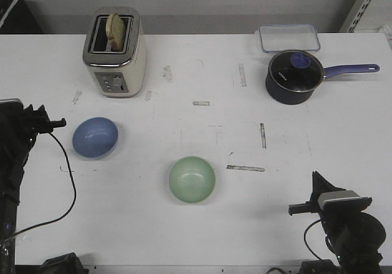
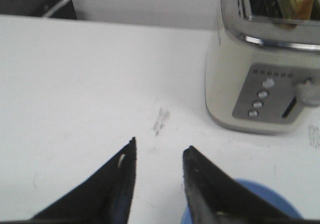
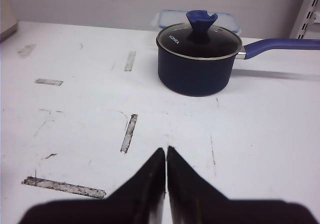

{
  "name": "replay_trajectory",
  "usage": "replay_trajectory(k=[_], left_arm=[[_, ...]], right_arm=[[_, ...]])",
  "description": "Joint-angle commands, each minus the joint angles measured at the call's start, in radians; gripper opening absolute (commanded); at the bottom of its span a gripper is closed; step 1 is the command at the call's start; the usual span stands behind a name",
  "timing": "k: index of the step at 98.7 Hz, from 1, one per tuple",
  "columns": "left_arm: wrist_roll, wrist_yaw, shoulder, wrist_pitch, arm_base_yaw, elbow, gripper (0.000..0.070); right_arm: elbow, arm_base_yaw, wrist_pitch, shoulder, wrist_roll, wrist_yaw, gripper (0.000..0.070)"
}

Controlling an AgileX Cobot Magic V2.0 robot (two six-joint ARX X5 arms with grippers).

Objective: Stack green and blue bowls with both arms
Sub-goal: 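Reach the left gripper to the rim of the light blue bowl, then grip the blue bowl rim with the left gripper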

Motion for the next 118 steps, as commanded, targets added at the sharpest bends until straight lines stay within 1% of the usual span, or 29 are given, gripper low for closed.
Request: replay_trajectory(k=[1,17,23,29,34,53,70,78,82,86,90,101,107,114,118], left_arm=[[-0.023,0.021,0.042,-0.047,0.006,0.014,0.0328],[-0.024,0.037,0.15,-0.174,0.006,0.014,0.0437],[-0.028,0.054,0.189,-0.208,0.006,0.014,0.05],[-0.059,0.069,0.229,-0.232,0.006,0.014,0.0575],[-0.077,0.084,0.264,-0.239,0.006,0.014,0.0618],[-0.081,0.113,0.376,-0.226,0.005,0.014,0.0621],[-0.134,0.157,0.454,-0.198,0.0,0.014,0.0609],[-0.154,0.159,0.473,-0.199,0.0,0.014,0.0604],[-0.156,0.159,0.477,-0.201,0.0,0.014,0.0582],[-0.155,0.159,0.479,-0.203,0.0,0.014,0.0524],[-0.156,0.159,0.479,-0.203,0.0,0.014,0.045],[-0.156,0.159,0.479,-0.204,0.0,0.014,0.0219],[-0.156,0.159,0.479,-0.204,0.0,0.014,0.0117],[-0.156,0.159,0.479,-0.203,0.0,0.014,0.0039],[-0.156,0.159,0.479,-0.201,0.0,0.014,0.0027]], right_arm=[[0.002,0.008,0.01,0.005,-0.005,0.0,0.0],[0.002,0.014,0.01,0.005,-0.005,0.0,0.0],[0.001,0.014,0.01,0.005,-0.005,0.0,0.0],[0.001,0.014,0.01,0.005,-0.005,0.0,0.0],[0.001,0.014,0.01,0.005,-0.005,0.0,0.0],[0.001,0.014,0.01,0.005,-0.005,0.0,0.0],[0.0,0.014,0.01,0.005,-0.005,0.0,0.0],[-0.002,0.014,0.01,0.005,-0.005,0.0,0.0],[-0.003,0.014,0.01,0.005,-0.005,0.0,0.0],[-0.003,0.014,0.01,0.005,-0.005,0.0,0.0],[-0.003,0.014,0.01,0.005,-0.005,0.0,0.0],[-0.003,0.014,0.01,0.005,-0.005,0.0,0.0],[-0.003,0.014,0.01,0.005,-0.005,0.0,0.0],[-0.003,0.014,0.01,0.005,-0.005,0.0,0.0],[-0.003,0.014,0.01,0.005,-0.005,0.0,0.0]])
